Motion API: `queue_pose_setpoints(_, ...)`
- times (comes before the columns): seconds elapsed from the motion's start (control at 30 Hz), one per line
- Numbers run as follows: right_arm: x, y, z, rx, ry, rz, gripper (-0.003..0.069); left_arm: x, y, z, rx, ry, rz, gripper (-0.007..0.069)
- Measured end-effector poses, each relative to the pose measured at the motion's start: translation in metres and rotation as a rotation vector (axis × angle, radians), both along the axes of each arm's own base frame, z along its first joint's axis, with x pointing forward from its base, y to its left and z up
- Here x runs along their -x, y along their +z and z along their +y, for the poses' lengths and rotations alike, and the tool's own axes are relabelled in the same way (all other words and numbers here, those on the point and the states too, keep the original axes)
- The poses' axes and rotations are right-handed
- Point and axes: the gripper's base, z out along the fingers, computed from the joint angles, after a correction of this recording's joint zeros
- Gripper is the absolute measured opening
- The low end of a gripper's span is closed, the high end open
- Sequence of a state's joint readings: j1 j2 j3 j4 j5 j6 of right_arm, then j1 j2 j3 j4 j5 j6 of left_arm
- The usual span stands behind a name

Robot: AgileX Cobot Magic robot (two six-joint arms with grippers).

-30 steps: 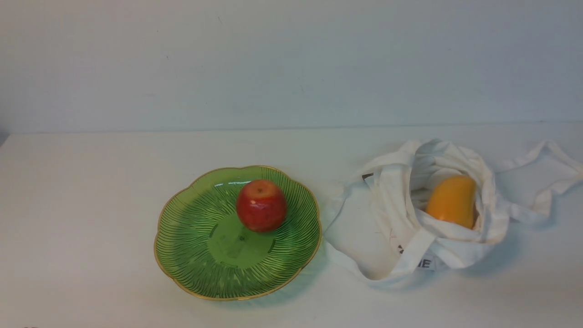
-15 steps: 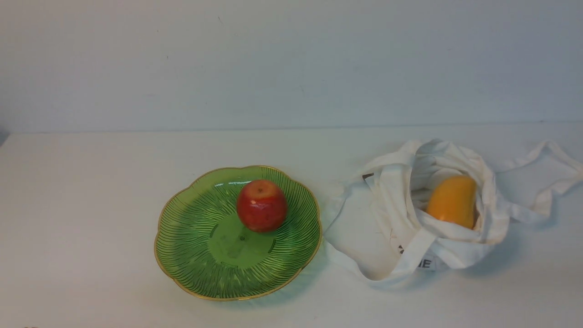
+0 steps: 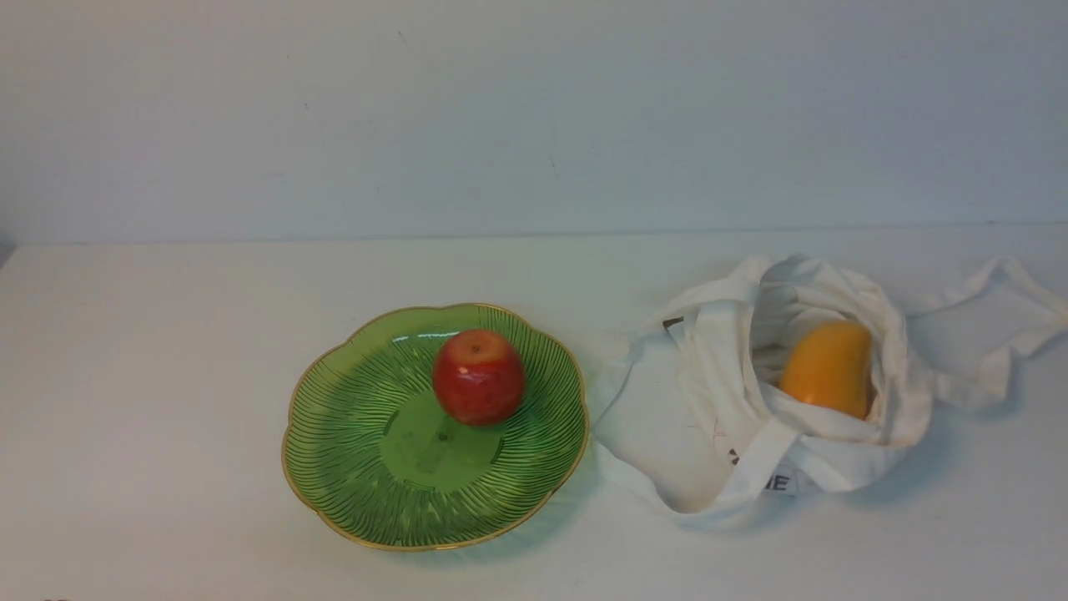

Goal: Take the fruit out of the cloth bag on the white table and place them on a plate.
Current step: 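Reach into the bag and grasp a fruit with the right gripper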

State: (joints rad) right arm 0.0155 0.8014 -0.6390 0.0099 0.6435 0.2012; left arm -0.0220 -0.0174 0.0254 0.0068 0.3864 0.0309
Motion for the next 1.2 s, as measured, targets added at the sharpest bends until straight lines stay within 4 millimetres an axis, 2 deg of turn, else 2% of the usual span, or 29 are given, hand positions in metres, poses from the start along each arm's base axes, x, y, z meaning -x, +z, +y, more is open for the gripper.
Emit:
queue_pose_setpoints(0.2, -0.058, -0.006, 0.007, 0.013, 0.099, 0.142, 0.0005, 0.000, 0.000, 0.000, 0.000, 0.000, 0.000, -0.0008)
queue_pose_setpoints(0.3, -0.082, -0.014, 0.011, 0.002, 0.145, 0.192, 0.0064, 0.000, 0.000, 0.000, 0.000, 0.000, 0.000, -0.0008)
queue_pose_setpoints(0.37, -0.102, -0.023, 0.016, -0.023, 0.178, 0.231, 0.0152, 0.000, 0.000, 0.000, 0.000, 0.000, 0.000, -0.0008)
queue_pose_setpoints(0.43, -0.112, -0.029, 0.020, -0.029, 0.203, 0.251, 0.0217, 0.000, 0.000, 0.000, 0.000, 0.000, 0.000, -0.0008)
queue_pose_setpoints(0.53, -0.134, -0.042, 0.032, -0.030, 0.247, 0.282, 0.0374, 0.000, 0.000, 0.000, 0.000, 0.000, 0.000, -0.0008)
queue_pose_setpoints(0.57, -0.139, -0.044, 0.035, -0.030, 0.256, 0.281, 0.0406, 0.000, 0.000, 0.000, 0.000, 0.000, 0.000, -0.0008)
queue_pose_setpoints(0.67, -0.162, -0.063, 0.049, -0.013, 0.293, 0.317, 0.0566, 0.000, 0.000, 0.000, 0.000, 0.000, 0.000, -0.0008)
queue_pose_setpoints(0.77, -0.179, -0.080, 0.055, 0.005, 0.311, 0.358, 0.0650, 0.000, 0.000, 0.000, 0.000, 0.000, 0.000, -0.0008)
queue_pose_setpoints(0.9, -0.194, -0.101, 0.058, 0.015, 0.317, 0.403, 0.0687, 0.000, 0.000, 0.000, 0.000, 0.000, 0.000, -0.0008)
queue_pose_setpoints(1.03, -0.204, -0.116, 0.059, 0.021, 0.312, 0.419, 0.0691, 0.000, 0.000, 0.000, 0.000, 0.000, 0.000, -0.0008)
queue_pose_setpoints(1.2, -0.208, -0.126, 0.060, 0.026, 0.311, 0.432, 0.0689, 0.000, 0.000, 0.000, 0.000, 0.000, 0.000, -0.0008)
